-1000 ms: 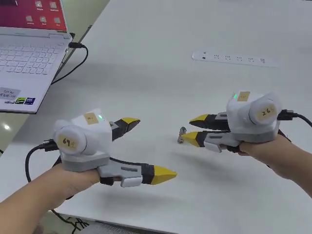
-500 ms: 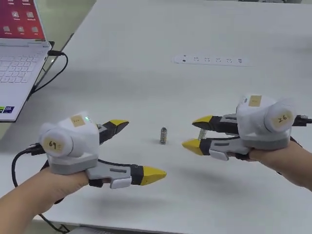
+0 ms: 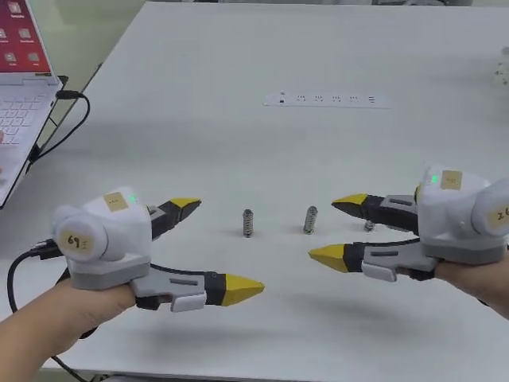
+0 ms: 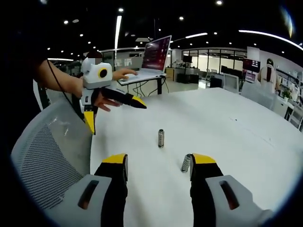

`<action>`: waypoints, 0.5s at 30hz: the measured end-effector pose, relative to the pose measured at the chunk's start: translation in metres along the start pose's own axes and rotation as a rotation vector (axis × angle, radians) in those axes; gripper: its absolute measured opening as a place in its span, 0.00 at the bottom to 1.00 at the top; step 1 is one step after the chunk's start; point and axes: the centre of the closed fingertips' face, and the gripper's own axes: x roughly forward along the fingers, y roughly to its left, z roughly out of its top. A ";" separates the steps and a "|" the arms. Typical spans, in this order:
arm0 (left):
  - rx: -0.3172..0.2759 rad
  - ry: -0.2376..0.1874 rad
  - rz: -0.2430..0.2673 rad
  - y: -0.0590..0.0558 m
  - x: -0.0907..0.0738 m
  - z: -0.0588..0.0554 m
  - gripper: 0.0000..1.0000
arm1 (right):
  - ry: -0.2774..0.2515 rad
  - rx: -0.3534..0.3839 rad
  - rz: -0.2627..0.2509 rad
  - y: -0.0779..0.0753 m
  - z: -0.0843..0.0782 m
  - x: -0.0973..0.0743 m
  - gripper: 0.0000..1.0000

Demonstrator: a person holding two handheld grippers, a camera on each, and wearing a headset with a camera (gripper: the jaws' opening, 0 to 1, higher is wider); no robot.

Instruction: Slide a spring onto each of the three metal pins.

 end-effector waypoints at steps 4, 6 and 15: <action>0.003 0.002 0.001 -0.001 0.001 0.000 0.98 | 0.011 0.010 -0.024 -0.007 -0.011 -0.013 0.55; 0.004 0.003 0.003 -0.002 0.001 0.000 0.98 | 0.010 0.019 -0.031 -0.009 -0.015 -0.022 0.57; 0.000 0.001 0.020 0.001 -0.002 -0.004 0.98 | 0.002 0.041 -0.063 -0.005 -0.029 -0.051 0.67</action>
